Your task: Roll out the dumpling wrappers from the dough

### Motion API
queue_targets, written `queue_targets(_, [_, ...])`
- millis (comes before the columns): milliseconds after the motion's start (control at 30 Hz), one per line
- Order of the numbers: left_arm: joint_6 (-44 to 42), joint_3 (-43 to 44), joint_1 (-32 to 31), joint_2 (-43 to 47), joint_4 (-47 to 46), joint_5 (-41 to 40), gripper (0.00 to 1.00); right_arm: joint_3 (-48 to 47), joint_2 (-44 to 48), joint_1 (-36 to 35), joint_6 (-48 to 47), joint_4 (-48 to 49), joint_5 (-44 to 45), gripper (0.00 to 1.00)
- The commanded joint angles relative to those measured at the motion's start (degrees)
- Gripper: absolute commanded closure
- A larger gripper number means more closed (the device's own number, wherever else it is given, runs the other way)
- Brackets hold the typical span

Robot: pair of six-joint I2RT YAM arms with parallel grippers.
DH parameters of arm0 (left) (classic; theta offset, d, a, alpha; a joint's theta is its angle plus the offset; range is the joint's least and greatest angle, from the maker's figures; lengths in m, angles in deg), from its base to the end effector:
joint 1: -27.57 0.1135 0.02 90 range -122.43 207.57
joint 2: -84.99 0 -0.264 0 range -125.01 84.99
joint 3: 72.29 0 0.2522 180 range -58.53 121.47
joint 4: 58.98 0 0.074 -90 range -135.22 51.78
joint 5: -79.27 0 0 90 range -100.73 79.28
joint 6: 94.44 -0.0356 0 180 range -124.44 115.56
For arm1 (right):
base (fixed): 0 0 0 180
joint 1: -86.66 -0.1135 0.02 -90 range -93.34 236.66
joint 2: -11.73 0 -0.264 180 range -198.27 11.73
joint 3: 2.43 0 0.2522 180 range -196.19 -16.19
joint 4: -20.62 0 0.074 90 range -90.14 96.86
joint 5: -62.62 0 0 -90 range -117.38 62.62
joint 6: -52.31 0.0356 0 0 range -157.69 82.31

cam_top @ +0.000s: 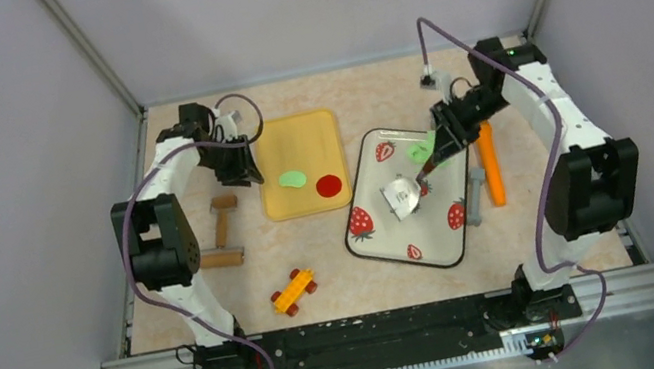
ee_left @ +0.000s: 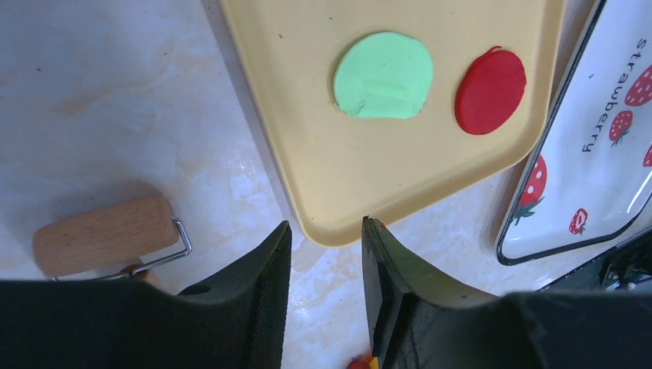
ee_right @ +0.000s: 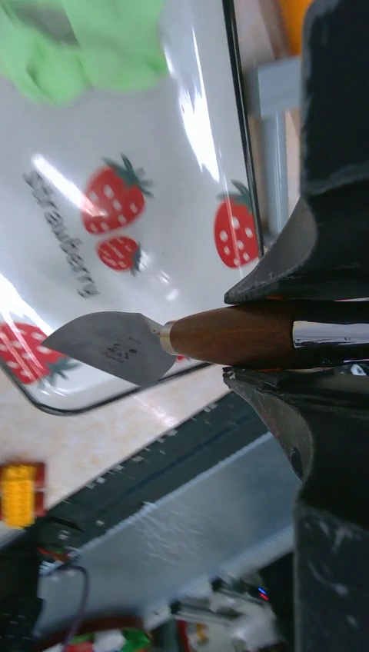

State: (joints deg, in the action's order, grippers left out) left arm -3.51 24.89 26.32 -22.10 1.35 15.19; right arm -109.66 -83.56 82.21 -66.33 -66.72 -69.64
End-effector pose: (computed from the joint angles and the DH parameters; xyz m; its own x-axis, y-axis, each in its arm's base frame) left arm 0.3814 -0.0239 0.2227 -0.9435 0.0060 -0.3314 0.1521 0.8962 -0.4168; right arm 0.3136 0.0484 0.3314 -0.7382 -0.4133 -0.5332 -0.6612 0.6001 0.4503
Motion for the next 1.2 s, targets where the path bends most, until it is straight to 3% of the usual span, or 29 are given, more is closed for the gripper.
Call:
queue_targets(0, [-5.17,2.52,-0.23,5.49,1.51,0.30,0.58,10.45,4.82,-0.31,-8.04,-2.64,-9.29,1.00])
queue_targets(433, [-6.74,0.98,-0.22,8.08,2.68,6.16,0.58,28.68,8.84,3.35,-3.61,22.88,-9.37,1.00])
queue_targets(667, [-7.20,0.12,-0.22,9.07,2.69,6.75,0.58,32.23,10.77,3.82,-1.75,23.06,-11.81,1.00])
queue_targets(933, [-5.79,-1.85,-0.23,8.96,1.28,7.39,0.58,32.67,15.52,3.72,-5.99,15.66,-17.16,1.00])
queue_targets(1167, [-5.39,-1.91,-0.13,10.10,1.09,5.87,0.57,32.28,11.56,-8.23,0.03,22.68,-17.23,1.00])
